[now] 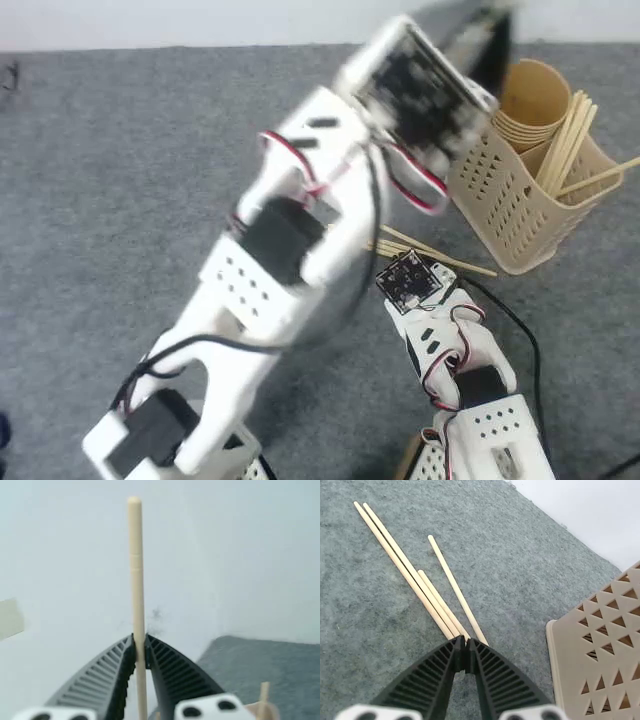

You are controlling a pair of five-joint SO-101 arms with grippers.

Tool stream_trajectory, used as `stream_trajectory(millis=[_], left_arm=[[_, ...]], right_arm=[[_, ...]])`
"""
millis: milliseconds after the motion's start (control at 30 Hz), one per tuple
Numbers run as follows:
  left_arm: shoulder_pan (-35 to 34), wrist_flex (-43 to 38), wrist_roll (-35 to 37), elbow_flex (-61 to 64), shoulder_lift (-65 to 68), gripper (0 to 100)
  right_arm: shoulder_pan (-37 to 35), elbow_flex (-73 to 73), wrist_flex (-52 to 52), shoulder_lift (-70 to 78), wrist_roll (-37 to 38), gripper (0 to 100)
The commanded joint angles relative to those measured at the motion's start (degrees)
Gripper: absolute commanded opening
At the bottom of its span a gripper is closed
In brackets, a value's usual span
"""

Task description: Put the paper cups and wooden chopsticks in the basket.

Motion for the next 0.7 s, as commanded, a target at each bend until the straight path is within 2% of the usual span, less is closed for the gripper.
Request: stream_trajectory(millis=[0, 167, 300, 367, 567, 667], left_arm=[[4.66, -1.93, 0.97, -0.31, -1.32, 1], [5.63, -3.08, 2.9, -5.85, 6.95, 1], [5.71, -1.76, 15.65, -17.8, 18.37, 1], [5.71, 0.09, 19.6, -26.07, 26.02, 1], [7.21, 11.96, 19.96, -56.66, 47.03, 1], [8.09, 17.32, 19.96, -67.91, 56.09, 1]], right_arm=[[-0.13, 0.97, -0.84, -0.57, 0.26, 0.6], [-0.13, 0.97, -0.75, -0.57, 0.35, 0.6], [-0.04, 0.97, -0.75, -0.57, 0.62, 0.6], [-0.04, 0.97, -0.75, -0.57, 0.62, 0.6], [0.13, 0.97, -1.1, -0.57, 0.62, 0.6], [0.13, 0.97, -1.1, -0.57, 0.62, 0.6]])
